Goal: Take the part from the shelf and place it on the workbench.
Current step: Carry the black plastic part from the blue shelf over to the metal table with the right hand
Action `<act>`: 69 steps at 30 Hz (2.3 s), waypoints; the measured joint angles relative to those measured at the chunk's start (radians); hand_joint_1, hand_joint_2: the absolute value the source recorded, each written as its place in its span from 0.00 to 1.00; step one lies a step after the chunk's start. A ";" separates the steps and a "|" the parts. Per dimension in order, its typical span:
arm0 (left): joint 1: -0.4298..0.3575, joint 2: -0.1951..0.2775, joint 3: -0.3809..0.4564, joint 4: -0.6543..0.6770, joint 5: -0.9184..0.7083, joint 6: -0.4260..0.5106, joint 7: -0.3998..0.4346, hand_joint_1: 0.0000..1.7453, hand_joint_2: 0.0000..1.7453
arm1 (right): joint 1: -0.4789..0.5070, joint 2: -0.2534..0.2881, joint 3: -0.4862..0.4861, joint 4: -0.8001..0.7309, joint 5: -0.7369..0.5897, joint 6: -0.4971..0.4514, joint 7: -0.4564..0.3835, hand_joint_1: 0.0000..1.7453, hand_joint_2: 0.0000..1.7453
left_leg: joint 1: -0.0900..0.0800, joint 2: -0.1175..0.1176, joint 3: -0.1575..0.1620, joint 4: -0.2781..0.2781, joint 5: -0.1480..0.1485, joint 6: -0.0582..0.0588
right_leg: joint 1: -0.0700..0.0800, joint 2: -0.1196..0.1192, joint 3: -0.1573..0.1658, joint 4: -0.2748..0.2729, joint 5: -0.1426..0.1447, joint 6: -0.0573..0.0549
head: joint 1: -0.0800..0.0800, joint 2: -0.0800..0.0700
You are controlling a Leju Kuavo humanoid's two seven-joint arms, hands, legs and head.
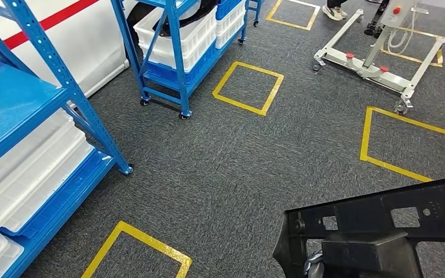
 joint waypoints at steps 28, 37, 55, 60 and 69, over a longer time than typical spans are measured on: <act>0.010 -0.018 -0.047 0.000 -0.100 0.114 0.081 0.00 0.00 | -0.020 0.005 0.039 0.018 -0.017 -0.075 0.001 1.00 1.00 | -0.006 -0.045 0.011 -0.024 0.009 0.005 | 0.006 0.019 -0.016 0.022 -0.044 -0.001 | 0.000 0.000; 0.003 -0.022 -0.047 0.000 -0.107 0.110 0.075 0.00 0.00 | -0.028 0.005 0.039 0.058 -0.017 -0.084 0.001 1.00 1.00 | -0.009 0.052 0.043 -0.018 -0.025 -0.035 | 0.005 -0.053 0.120 -0.225 0.063 -0.019 | 0.000 0.000; 0.005 -0.021 -0.045 0.000 -0.110 0.104 0.087 0.00 0.00 | -0.038 0.008 0.040 0.093 -0.012 -0.086 0.000 1.00 1.00 | 0.003 -0.115 -0.007 0.000 0.001 -0.006 | 0.001 0.098 0.080 -0.176 0.044 -0.003 | 0.000 0.000; 0.008 -0.021 -0.044 0.000 -0.113 0.104 0.092 0.00 0.00 | -0.042 0.008 0.040 0.097 -0.012 -0.091 0.001 1.00 1.00 | -0.005 -0.036 -0.006 -0.003 0.000 0.002 | 0.000 0.010 -0.028 0.050 -0.054 0.007 | 0.000 0.000; -0.004 -0.021 -0.040 0.000 -0.117 0.101 0.089 0.00 0.00 | -0.044 0.009 0.040 0.101 -0.011 -0.091 0.000 1.00 1.00 | -0.009 0.026 0.020 0.004 -0.030 -0.034 | 0.014 -0.026 0.129 -0.236 0.060 -0.030 | 0.000 0.000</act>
